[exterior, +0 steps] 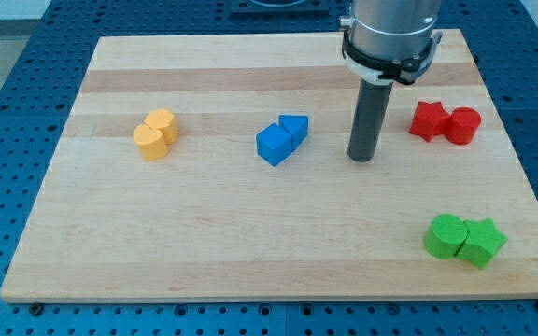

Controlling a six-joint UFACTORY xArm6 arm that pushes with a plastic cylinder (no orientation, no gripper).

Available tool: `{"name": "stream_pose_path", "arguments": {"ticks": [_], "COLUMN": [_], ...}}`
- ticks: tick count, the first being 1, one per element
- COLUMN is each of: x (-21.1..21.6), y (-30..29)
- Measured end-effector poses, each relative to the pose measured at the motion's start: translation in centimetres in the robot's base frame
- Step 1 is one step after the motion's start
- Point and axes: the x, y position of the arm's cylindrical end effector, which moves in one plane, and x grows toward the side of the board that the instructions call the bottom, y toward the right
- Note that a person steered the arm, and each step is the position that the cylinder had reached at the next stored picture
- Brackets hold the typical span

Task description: Move the blue cube left to the blue triangle

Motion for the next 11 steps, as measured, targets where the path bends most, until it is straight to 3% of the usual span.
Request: {"name": "stream_pose_path", "arguments": {"ticks": [6,9,11], "x": [0.0,-0.8,-1.2], "y": [-12.8,-7.2,-12.2]}}
